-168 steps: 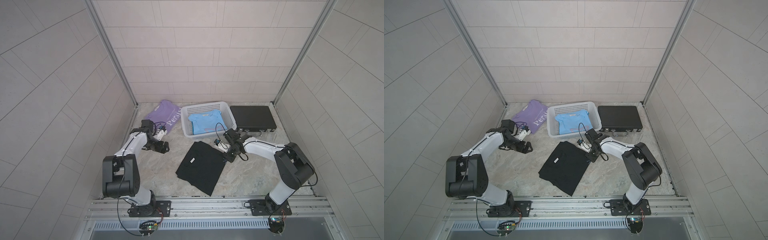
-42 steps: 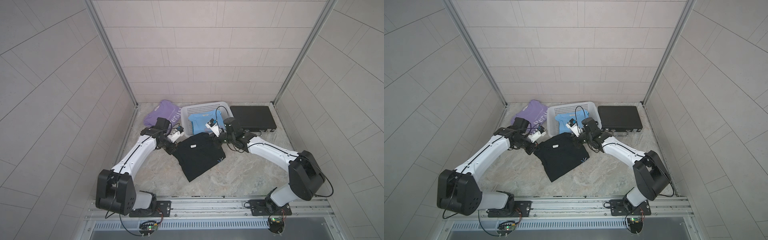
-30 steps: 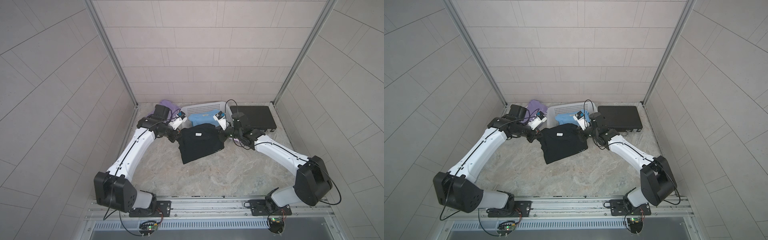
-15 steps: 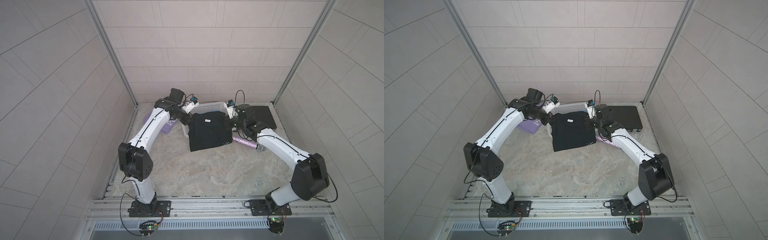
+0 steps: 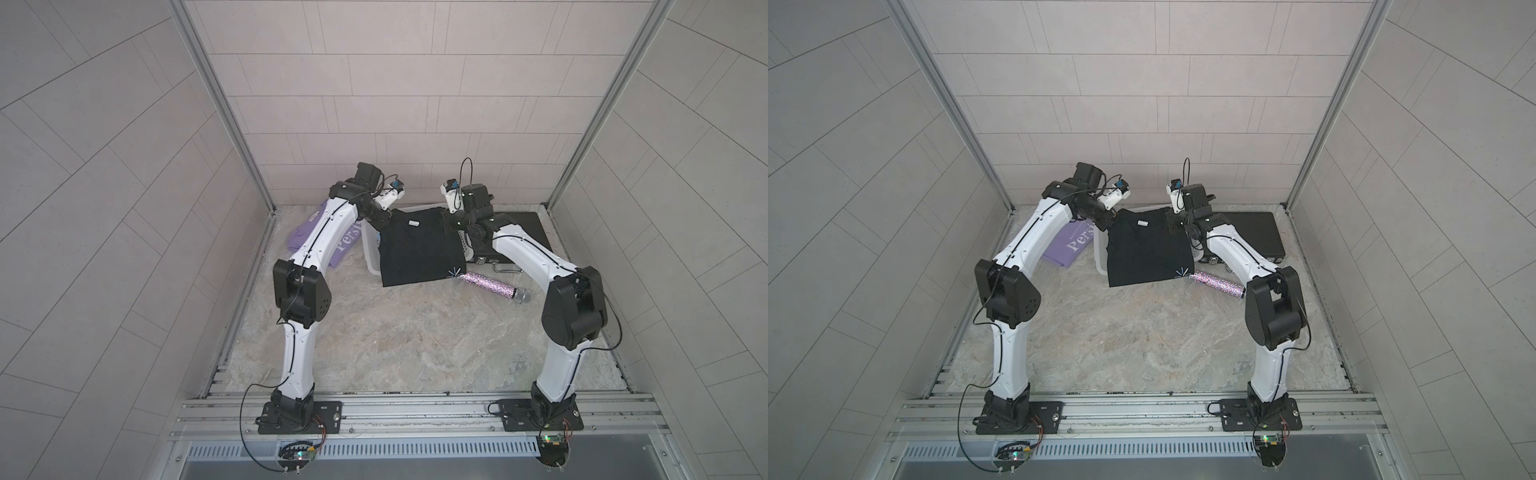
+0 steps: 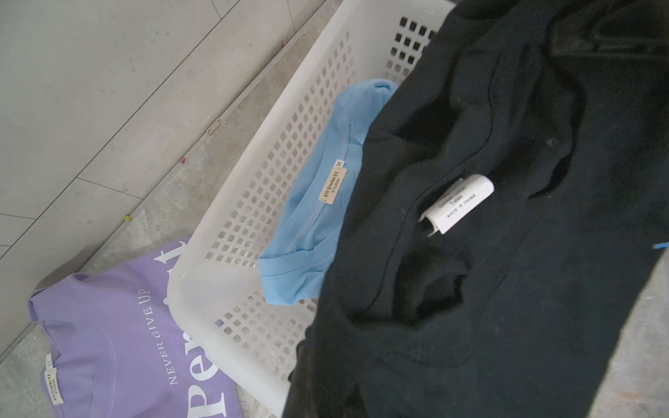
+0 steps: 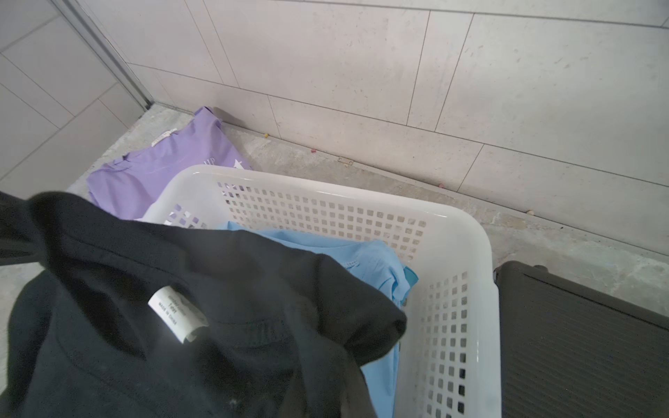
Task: Put the folded t-shirts into the basket
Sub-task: Place the T-shirt in the bin.
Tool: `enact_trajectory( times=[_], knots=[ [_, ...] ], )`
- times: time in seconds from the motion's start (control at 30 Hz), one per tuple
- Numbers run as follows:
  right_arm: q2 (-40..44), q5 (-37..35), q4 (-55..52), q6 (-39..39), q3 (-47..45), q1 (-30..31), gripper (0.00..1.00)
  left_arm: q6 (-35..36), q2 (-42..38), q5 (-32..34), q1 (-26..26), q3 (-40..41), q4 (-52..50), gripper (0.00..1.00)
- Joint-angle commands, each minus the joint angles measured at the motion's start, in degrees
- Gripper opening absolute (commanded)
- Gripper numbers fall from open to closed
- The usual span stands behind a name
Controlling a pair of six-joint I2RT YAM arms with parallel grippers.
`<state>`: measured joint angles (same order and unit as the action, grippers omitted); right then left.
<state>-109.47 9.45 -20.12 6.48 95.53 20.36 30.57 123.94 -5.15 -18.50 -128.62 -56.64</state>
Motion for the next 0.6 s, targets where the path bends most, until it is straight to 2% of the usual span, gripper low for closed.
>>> enact_trajectory(
  times=[0.0, 0.57],
  knots=[
    [-3.7, 1.2, -3.8, -1.4, 5.3, -0.4, 0.0, 1.8, 2.1, 3.0, 0.1, -2.6, 0.7, 0.0],
    [-18.9, 3.9, -11.3, -7.0, 22.8, -2.1, 0.0, 2.1, 9.5, 9.3, 0.3, -5.1, 6.5, 0.0]
  ],
)
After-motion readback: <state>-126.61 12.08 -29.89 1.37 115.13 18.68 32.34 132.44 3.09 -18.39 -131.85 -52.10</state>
